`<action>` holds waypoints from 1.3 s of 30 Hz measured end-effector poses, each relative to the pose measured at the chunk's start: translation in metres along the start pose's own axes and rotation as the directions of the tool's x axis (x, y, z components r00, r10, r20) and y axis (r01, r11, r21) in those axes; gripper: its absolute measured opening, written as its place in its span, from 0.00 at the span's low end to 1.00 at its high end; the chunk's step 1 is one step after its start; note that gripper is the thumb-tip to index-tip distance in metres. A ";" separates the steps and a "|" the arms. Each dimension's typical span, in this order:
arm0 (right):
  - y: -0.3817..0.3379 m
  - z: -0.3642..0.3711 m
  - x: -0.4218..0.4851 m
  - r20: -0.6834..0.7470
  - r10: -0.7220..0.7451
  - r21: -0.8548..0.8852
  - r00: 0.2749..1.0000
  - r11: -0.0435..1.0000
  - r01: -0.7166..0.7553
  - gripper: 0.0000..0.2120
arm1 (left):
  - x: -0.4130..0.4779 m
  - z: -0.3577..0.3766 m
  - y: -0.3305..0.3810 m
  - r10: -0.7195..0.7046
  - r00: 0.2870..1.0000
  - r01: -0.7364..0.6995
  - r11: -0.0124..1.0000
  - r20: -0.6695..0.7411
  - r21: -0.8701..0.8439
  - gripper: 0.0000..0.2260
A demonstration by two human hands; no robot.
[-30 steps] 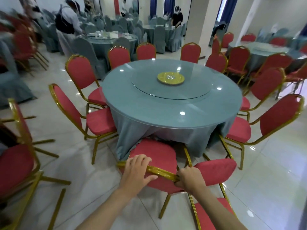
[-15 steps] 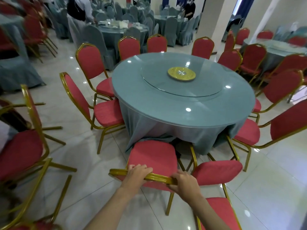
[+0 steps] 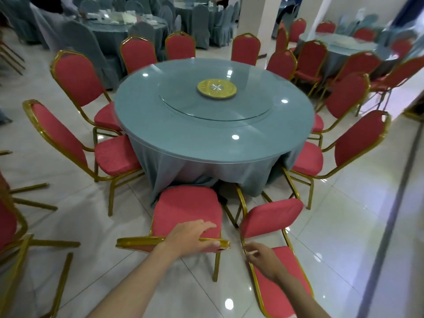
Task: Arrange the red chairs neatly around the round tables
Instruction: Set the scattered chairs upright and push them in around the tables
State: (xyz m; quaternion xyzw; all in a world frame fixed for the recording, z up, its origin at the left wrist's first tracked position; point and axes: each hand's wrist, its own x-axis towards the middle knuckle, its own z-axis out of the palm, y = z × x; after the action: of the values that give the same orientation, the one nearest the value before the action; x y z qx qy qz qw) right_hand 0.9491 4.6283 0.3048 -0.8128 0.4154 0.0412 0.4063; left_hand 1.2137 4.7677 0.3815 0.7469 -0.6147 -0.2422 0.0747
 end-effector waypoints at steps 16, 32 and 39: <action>0.240 -0.088 -0.114 0.022 0.413 0.556 0.910 0.752 -0.355 0.10 | 0.121 0.143 0.176 -0.101 0.967 0.125 0.988 0.233 -0.091 0.11; 0.374 -0.062 -0.127 0.120 0.642 0.771 0.758 0.421 -0.478 0.07 | 0.177 0.278 0.232 -0.119 0.849 0.229 0.961 0.515 -0.155 0.09; 0.447 0.008 -0.083 0.147 0.674 0.783 0.724 0.368 -0.501 0.07 | 0.242 0.374 0.219 -0.118 0.843 0.260 0.944 0.525 -0.205 0.09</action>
State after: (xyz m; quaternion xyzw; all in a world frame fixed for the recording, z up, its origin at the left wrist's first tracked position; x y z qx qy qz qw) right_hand 0.5804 4.5420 0.0528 -0.3464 0.6902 -0.0819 0.6300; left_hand 0.8819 4.5551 0.0800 0.6975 -0.4967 -0.5164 -0.0133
